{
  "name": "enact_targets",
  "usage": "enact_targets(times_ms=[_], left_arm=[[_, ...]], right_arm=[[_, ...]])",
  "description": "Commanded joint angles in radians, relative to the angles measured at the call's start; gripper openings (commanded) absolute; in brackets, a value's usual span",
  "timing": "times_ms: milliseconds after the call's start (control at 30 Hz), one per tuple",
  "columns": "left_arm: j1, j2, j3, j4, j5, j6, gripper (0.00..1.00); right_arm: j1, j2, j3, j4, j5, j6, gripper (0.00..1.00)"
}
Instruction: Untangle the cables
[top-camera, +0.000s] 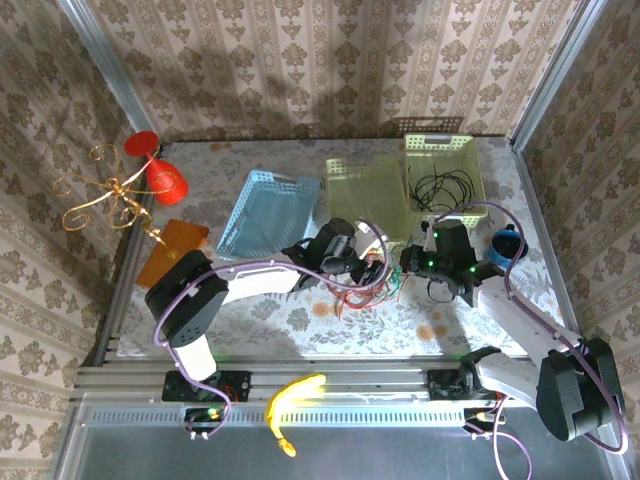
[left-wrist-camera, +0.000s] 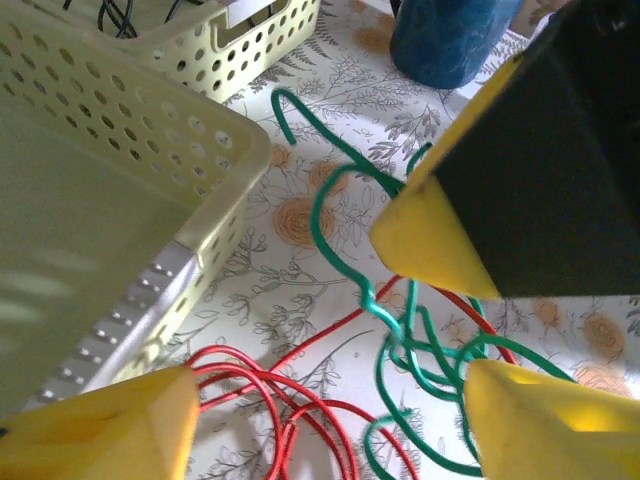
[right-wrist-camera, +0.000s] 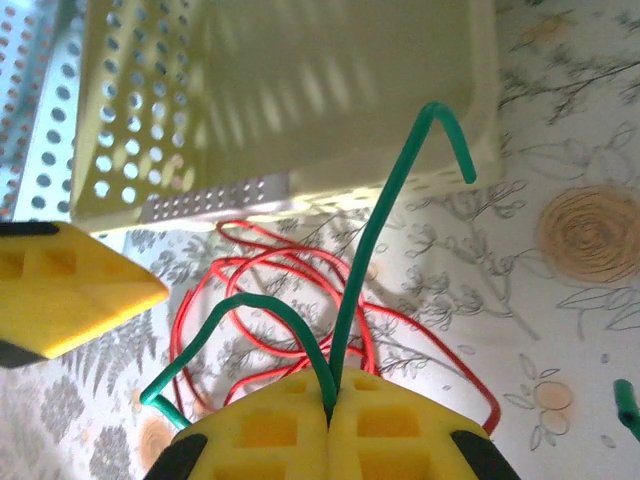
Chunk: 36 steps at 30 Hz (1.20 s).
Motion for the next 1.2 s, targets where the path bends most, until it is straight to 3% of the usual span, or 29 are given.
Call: enact_targets(times_ms=[0,233,300,433,567,633,800,1000,1167], left_arm=[[0.011,0.023,0.045,0.026,0.074,-0.035,0.67],[0.016,0.091,0.106,0.043,0.133,-0.058,0.58],[0.015,0.11,0.119,0.054,0.138,-0.072,0.43],[0.015,0.127,0.126,0.076,0.134,-0.092,0.0],[0.015,0.112,0.107,0.076,0.058,-0.106,0.0],[0.016,0.078,0.073,0.058,-0.039,-0.107,0.0],[0.017,-0.044,-0.061,0.048,-0.148,-0.103,0.0],[0.018,-0.154,-0.176,0.036,-0.233,-0.119,0.0],[0.021,-0.191,-0.207,0.029,-0.242,-0.12,0.0]], right_arm=[[-0.003,-0.028,-0.008,0.014,-0.089,-0.056,0.0],[-0.004,-0.031,-0.002,0.001,-0.113,-0.075,0.0],[-0.003,-0.028,0.001,0.001,-0.117,-0.075,0.0],[-0.004,-0.03,0.002,-0.004,-0.117,-0.081,0.0],[-0.004,-0.031,0.0,-0.024,-0.07,-0.08,0.0],[-0.005,-0.035,0.002,-0.058,0.031,-0.067,0.0],[-0.057,-0.031,-0.009,-0.153,0.269,0.008,0.0],[-0.172,-0.005,-0.043,-0.179,0.285,0.115,0.0],[-0.203,0.021,-0.041,-0.202,0.306,0.139,0.0]])
